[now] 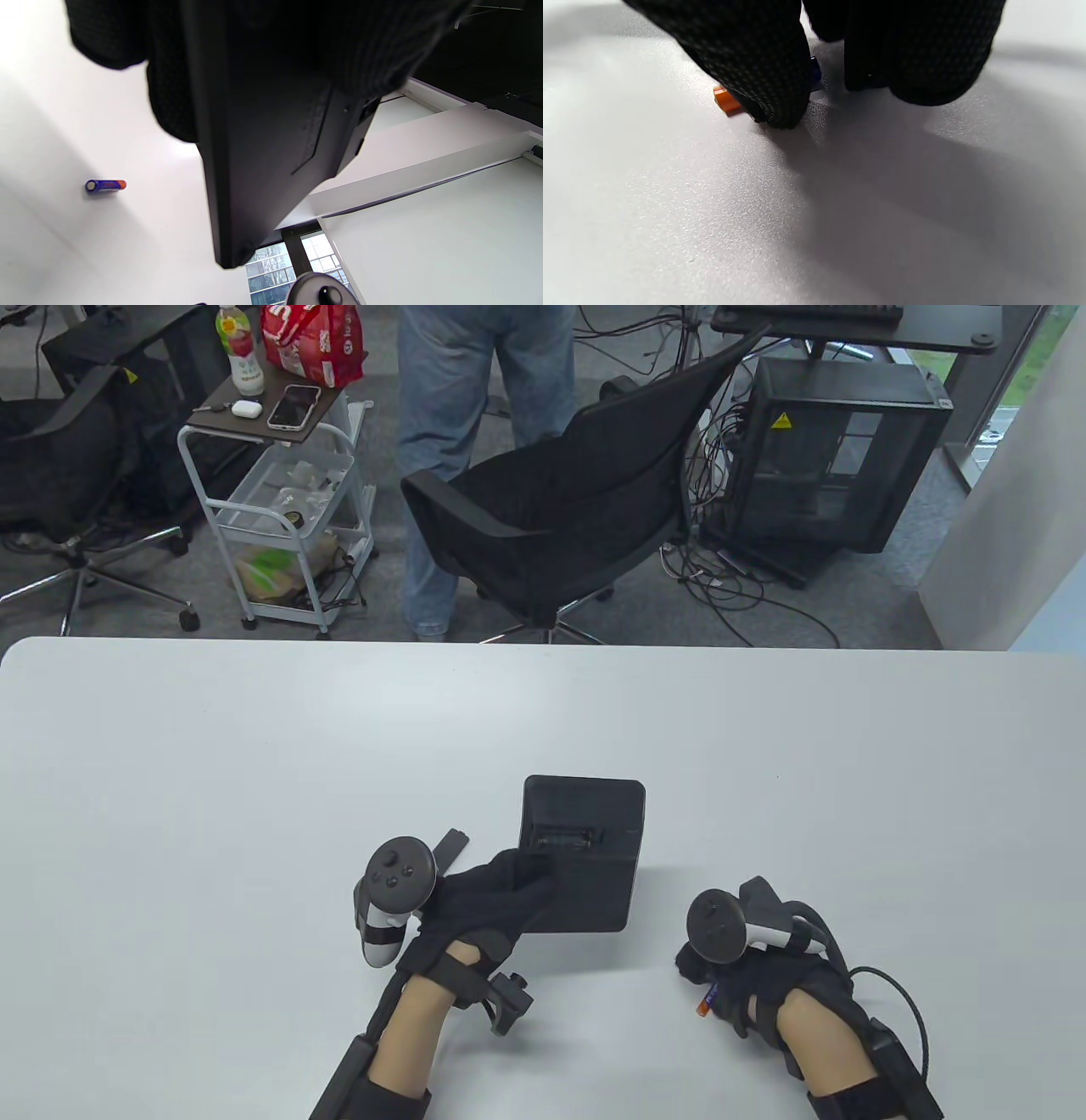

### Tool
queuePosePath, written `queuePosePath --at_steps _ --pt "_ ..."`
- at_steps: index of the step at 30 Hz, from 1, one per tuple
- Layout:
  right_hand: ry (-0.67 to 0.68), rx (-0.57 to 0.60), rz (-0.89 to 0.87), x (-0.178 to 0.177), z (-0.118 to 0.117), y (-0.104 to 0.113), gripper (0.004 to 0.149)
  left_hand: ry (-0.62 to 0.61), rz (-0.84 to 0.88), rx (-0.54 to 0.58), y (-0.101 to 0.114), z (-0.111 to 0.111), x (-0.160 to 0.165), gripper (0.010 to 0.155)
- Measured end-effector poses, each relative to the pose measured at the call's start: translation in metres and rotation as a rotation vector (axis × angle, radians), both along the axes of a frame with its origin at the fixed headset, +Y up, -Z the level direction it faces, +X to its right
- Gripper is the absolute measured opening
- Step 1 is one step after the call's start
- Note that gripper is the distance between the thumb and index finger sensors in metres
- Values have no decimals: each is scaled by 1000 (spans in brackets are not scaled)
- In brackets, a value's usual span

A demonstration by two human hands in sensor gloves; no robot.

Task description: Fit batteries into calculator, then fit battery cover

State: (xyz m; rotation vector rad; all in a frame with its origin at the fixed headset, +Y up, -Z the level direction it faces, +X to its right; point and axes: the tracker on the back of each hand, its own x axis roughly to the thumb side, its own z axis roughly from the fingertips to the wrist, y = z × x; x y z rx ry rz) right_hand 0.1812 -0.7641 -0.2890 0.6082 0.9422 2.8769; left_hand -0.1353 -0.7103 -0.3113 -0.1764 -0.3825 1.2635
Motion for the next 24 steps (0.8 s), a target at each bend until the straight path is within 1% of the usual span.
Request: queuePosePath --at_steps 1,5,11,12,14,16,18,20,24 --pt "-2 0 -9 0 -1 -1 53 -1 -2 -1 0 0 0 58" --pt "-4 25 -28 -3 -2 0 51 -8 -14 -4 -2 0 3 58" --pt "27 69 -27 -10 -3 -4 54 -16 -37 0 -3 1 5 58" --pt "31 95 -43 -10 -4 -4 54 -16 -36 -1 -4 0 6 58" --pt "36 105 -75 -6 -6 -5 55 -15 -34 -3 -4 1 6 58" --pt "21 135 -154 0 -9 -5 55 -13 -36 -6 -4 1 6 58" --pt "-16 117 -262 9 -11 -3 54 -11 -41 -13 -4 1 7 58" --pt "-54 150 -398 21 -14 0 53 -5 -53 -23 -6 0 7 58" --pt "-99 239 -566 35 -16 11 52 1 -77 -36 -7 1 9 58"
